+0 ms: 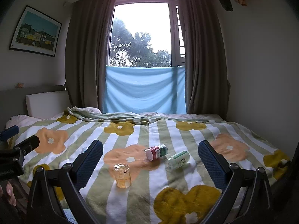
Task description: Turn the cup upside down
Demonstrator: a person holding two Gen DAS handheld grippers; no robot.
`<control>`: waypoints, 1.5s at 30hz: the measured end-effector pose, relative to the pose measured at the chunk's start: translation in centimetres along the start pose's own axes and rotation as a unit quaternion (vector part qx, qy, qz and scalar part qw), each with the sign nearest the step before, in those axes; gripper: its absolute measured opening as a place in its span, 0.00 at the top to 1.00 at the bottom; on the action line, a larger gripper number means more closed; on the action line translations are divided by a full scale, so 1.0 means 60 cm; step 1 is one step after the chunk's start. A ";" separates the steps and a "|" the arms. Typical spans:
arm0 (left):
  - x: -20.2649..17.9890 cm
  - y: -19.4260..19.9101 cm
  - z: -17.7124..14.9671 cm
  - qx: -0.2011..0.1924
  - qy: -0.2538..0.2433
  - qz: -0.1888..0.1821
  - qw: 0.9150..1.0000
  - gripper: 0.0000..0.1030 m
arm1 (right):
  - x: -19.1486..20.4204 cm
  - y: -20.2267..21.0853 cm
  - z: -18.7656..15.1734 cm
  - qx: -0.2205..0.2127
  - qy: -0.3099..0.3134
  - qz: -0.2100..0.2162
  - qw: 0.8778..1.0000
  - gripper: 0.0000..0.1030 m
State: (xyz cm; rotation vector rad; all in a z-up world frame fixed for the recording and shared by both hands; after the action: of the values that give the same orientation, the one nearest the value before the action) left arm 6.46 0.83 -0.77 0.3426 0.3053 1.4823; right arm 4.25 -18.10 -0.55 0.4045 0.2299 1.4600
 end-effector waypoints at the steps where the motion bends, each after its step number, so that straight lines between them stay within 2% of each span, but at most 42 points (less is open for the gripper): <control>1: 0.000 0.002 0.000 0.000 0.000 -0.001 1.000 0.00 | 0.000 0.000 0.000 0.000 0.000 -0.001 1.000 0.01; 33: 0.014 0.006 0.007 -0.009 -0.005 -0.002 1.000 0.00 | -0.003 -0.003 -0.006 0.004 0.001 -0.001 1.000 0.01; 45: 0.017 0.017 0.005 -0.022 -0.005 0.018 1.000 0.00 | -0.001 -0.003 -0.006 0.004 0.001 0.000 1.000 0.01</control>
State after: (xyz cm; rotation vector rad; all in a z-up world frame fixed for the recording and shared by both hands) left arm 5.75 1.87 -0.05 0.3217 0.2588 1.5192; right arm 4.27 -18.11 -0.98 0.4095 0.2387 1.4595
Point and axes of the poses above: each gripper's, at about its wrist camera, not at the fingertips, and y roughly against the way its jaws point, x to its left, z to its top, the point moved 8 cm from there along -y, roughly the way its jaws point, and after that the axes turned 11 degrees about x, right-handed, at the moved point
